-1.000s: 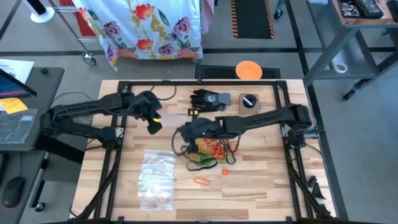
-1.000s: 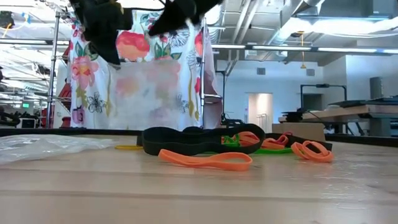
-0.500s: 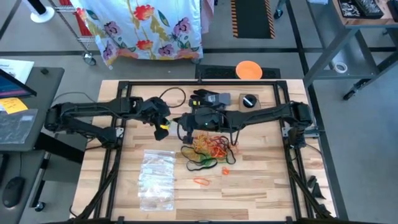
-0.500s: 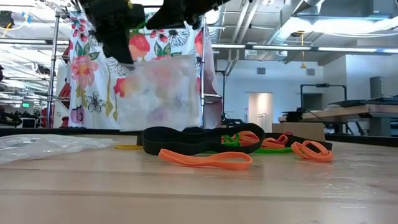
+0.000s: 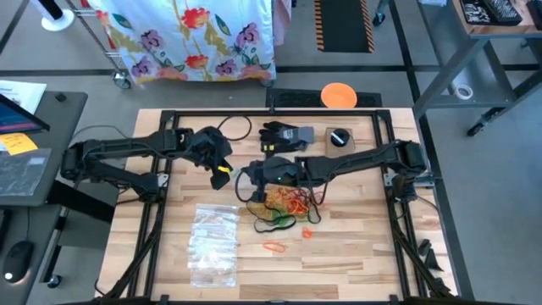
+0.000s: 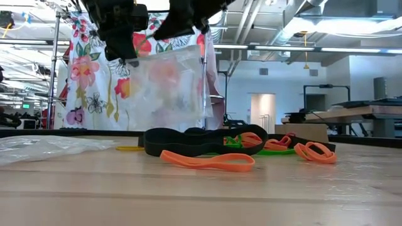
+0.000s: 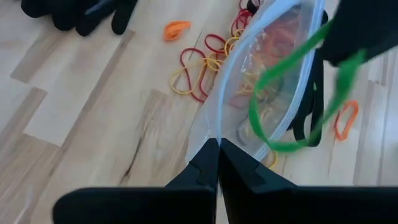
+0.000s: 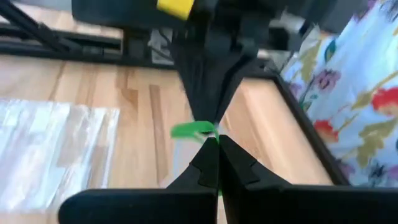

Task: Sort rubber bands
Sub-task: Put the green rubber band into the transparent zip bag, then adjust the transparent zip bag

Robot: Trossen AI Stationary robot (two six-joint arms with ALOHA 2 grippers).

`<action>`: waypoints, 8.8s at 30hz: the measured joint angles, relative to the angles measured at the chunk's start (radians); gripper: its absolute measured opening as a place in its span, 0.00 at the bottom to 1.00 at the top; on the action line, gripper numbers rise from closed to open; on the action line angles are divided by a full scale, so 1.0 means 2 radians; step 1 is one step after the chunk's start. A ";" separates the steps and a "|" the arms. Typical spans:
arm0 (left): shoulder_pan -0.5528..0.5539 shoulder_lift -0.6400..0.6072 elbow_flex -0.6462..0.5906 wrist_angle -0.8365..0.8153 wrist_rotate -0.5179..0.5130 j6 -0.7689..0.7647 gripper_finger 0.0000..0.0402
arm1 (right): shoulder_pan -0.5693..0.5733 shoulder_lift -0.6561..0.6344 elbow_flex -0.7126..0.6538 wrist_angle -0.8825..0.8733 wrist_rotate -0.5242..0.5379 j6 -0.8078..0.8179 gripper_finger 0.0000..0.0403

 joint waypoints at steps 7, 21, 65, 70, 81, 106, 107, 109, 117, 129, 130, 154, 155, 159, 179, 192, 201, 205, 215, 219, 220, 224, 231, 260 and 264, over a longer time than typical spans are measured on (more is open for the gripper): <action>0.000 0.000 0.000 0.000 0.013 -0.008 0.00 | -0.005 0.000 0.000 -0.051 0.019 0.039 0.00; 0.000 0.000 0.000 0.019 0.013 -0.006 0.00 | -0.004 0.000 0.001 -0.057 -0.011 0.007 0.15; 0.035 -0.055 0.018 -0.085 -0.046 -0.003 0.00 | 0.029 -0.082 -0.033 -0.279 0.044 0.099 0.50; 0.031 -0.056 0.019 -0.089 -0.026 -0.003 0.00 | 0.035 -0.085 -0.033 -0.271 0.044 0.094 0.50; 0.031 -0.057 0.019 -0.095 -0.037 0.013 0.00 | 0.058 -0.081 -0.032 -0.310 -0.111 0.143 0.50; 0.031 -0.011 0.019 -0.070 -0.029 0.047 0.00 | 0.084 -0.075 -0.229 0.035 -0.083 0.215 0.44; 0.031 -0.010 0.019 -0.069 -0.028 0.045 0.00 | 0.080 -0.075 -0.229 0.024 -0.086 0.215 0.44; 0.031 -0.010 0.019 -0.069 -0.029 0.044 0.00 | 0.077 -0.074 -0.230 -0.006 -0.085 0.217 0.43; 0.031 -0.010 0.019 -0.064 -0.029 0.048 0.00 | 0.073 -0.074 -0.237 -0.007 -0.089 0.220 0.43; 0.031 -0.010 0.019 -0.059 -0.029 0.068 0.00 | 0.073 -0.074 -0.277 0.070 -0.086 0.228 0.43; 0.031 -0.010 0.019 -0.058 -0.029 0.069 0.00 | 0.073 -0.074 -0.277 0.075 -0.086 0.228 0.43; 0.031 -0.010 0.019 -0.039 -0.049 0.032 0.00 | 0.046 -0.074 -0.248 0.184 -0.052 0.216 0.43; 0.031 -0.010 0.019 -0.039 -0.055 0.029 0.00 | 0.042 -0.074 -0.242 0.192 -0.048 0.209 0.43; 0.031 -0.010 0.019 -0.038 -0.063 0.043 0.00 | 0.029 -0.074 -0.220 0.228 -0.021 0.155 0.43; 0.031 -0.006 0.019 -0.028 -0.024 0.119 0.00 | -0.065 -0.074 -0.161 0.226 -0.117 -0.036 0.43; 0.012 -0.006 0.019 0.032 -0.010 0.140 0.00 | -0.071 -0.074 -0.126 0.162 -0.129 -0.040 0.43; -0.002 -0.006 0.019 0.046 -0.009 0.129 0.00 | -0.071 -0.074 -0.126 0.137 -0.125 -0.038 0.43; -0.002 -0.006 0.019 0.046 -0.009 0.129 0.00 | -0.071 -0.074 -0.126 0.128 -0.125 -0.032 0.43; -0.002 0.000 0.019 0.047 -0.014 0.129 0.00 | -0.061 -0.059 -0.125 0.188 -0.126 -0.035 0.43; -0.002 0.002 0.019 0.047 -0.013 0.129 0.00 | -0.058 -0.031 -0.086 0.149 -0.127 -0.038 0.43; -0.002 0.002 0.019 0.046 -0.013 0.130 0.00 | -0.058 -0.016 -0.074 0.129 -0.126 -0.038 0.43; -0.002 0.003 0.019 0.043 -0.013 0.130 0.00 | -0.059 0.030 -0.039 0.068 -0.093 -0.039 0.43; -0.002 0.003 0.019 0.011 -0.017 0.133 0.00 | -0.058 0.040 -0.015 0.061 -0.088 -0.044 0.43; -0.002 0.003 0.019 0.005 -0.019 0.130 0.00 | -0.056 0.035 0.009 0.014 -0.086 -0.064 0.18; -0.002 0.003 0.019 0.007 -0.019 0.143 0.00 | -0.056 0.035 0.009 0.013 -0.085 -0.066 0.06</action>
